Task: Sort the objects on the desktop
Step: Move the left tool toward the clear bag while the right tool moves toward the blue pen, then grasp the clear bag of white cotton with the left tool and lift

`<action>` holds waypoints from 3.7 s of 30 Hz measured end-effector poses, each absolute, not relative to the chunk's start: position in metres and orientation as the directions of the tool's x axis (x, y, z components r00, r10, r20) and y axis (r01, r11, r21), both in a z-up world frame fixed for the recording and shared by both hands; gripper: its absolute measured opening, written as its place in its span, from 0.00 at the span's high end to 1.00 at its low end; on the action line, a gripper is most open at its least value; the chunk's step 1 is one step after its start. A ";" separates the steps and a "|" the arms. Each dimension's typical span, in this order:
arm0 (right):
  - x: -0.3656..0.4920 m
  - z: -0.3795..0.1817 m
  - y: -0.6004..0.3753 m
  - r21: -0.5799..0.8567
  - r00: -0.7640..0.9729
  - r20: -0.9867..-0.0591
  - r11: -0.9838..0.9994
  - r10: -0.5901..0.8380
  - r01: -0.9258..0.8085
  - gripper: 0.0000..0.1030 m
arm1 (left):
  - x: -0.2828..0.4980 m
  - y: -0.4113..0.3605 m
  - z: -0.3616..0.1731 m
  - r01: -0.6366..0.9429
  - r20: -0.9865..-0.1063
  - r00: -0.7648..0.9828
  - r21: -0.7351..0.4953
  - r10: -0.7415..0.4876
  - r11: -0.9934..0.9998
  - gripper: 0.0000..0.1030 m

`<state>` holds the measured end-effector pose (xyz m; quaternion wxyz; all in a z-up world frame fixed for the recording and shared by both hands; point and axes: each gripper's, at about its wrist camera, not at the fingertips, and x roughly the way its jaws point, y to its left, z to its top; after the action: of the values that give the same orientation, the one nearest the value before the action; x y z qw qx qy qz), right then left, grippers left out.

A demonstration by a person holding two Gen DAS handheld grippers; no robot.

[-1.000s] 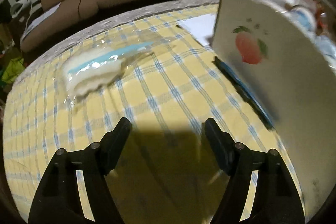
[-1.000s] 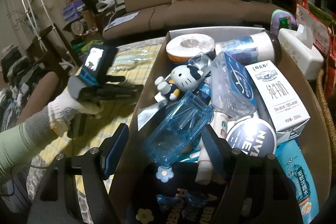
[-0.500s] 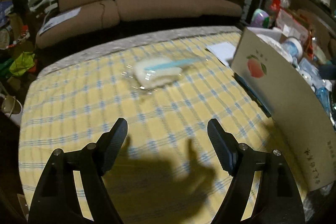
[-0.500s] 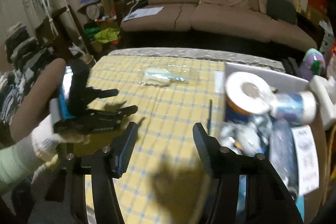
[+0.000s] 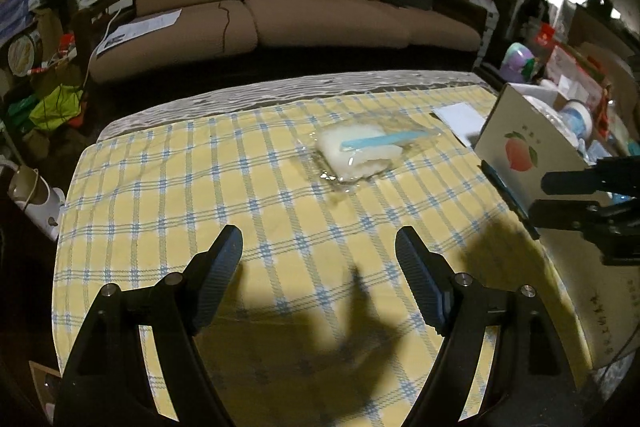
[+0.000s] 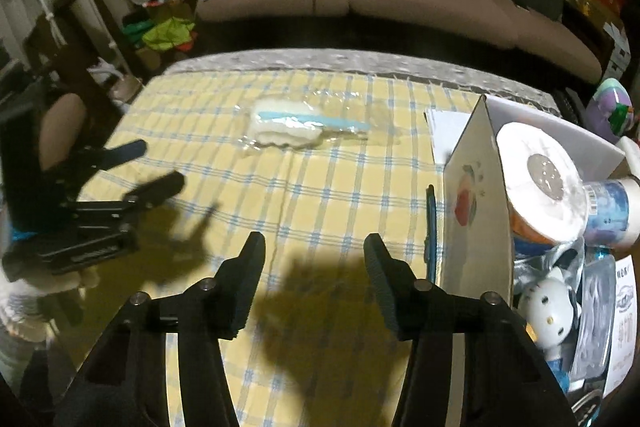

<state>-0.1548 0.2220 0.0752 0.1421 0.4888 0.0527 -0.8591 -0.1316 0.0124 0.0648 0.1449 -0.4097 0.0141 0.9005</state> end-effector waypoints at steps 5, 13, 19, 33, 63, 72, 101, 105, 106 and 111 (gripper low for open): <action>-0.183 0.058 0.218 -0.042 -0.426 -0.900 -0.956 -0.090 0.291 0.59 | -0.140 0.006 0.058 -0.261 -0.745 -0.623 -0.089 0.238 -0.961 0.26; -0.248 0.017 0.202 -0.260 -0.224 -0.957 -0.887 0.184 0.382 0.62 | -0.151 -0.002 0.046 -0.250 -0.742 -0.622 -0.113 0.249 -0.962 0.25; -0.272 -0.008 0.207 -0.356 -0.161 -0.935 -0.845 0.317 0.400 0.62 | -0.146 0.004 0.044 -0.283 -0.728 -0.618 -0.147 0.297 -0.948 0.25; -0.262 -0.007 0.206 -0.343 -0.154 -0.939 -0.834 0.307 0.431 0.68 | -0.123 0.014 0.053 -0.328 -0.686 -0.606 -0.246 0.403 -0.912 0.24; -0.043 0.128 0.331 0.016 -0.480 -0.855 -0.936 -0.196 0.353 0.59 | -0.118 0.249 0.010 -0.726 -0.819 -0.422 0.048 0.390 -0.686 0.24; -0.045 0.129 0.335 0.017 -0.487 -0.849 -0.933 -0.203 0.359 0.59 | -0.191 0.218 0.015 -0.554 -0.823 -0.483 0.023 0.299 -0.832 0.43; -0.308 0.017 0.229 -0.042 -0.412 -0.911 -0.997 0.009 0.071 0.58 | -0.225 0.072 0.040 -0.495 -0.718 -0.648 0.145 0.253 -0.857 0.12; -0.328 0.005 0.223 -0.111 -0.382 -0.922 -0.989 0.066 0.098 0.58 | -0.231 0.088 0.029 -0.534 -0.729 -0.638 0.189 0.246 -0.824 0.07; -0.333 0.003 0.222 -0.120 -0.369 -0.926 -0.988 0.074 0.102 0.58 | -0.235 0.092 0.024 -0.540 -0.740 -0.629 0.195 0.239 -0.819 0.07; -0.347 -0.011 0.220 -0.097 -0.306 -0.951 -0.987 0.053 0.130 0.48 | -0.246 0.093 0.013 -0.567 -0.781 -0.540 0.062 0.314 -0.821 0.66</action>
<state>-0.3465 0.2201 -0.0109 0.0238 0.5887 0.0778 -0.8042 -0.2458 0.0934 0.0128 0.2551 -0.4064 0.1559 0.8634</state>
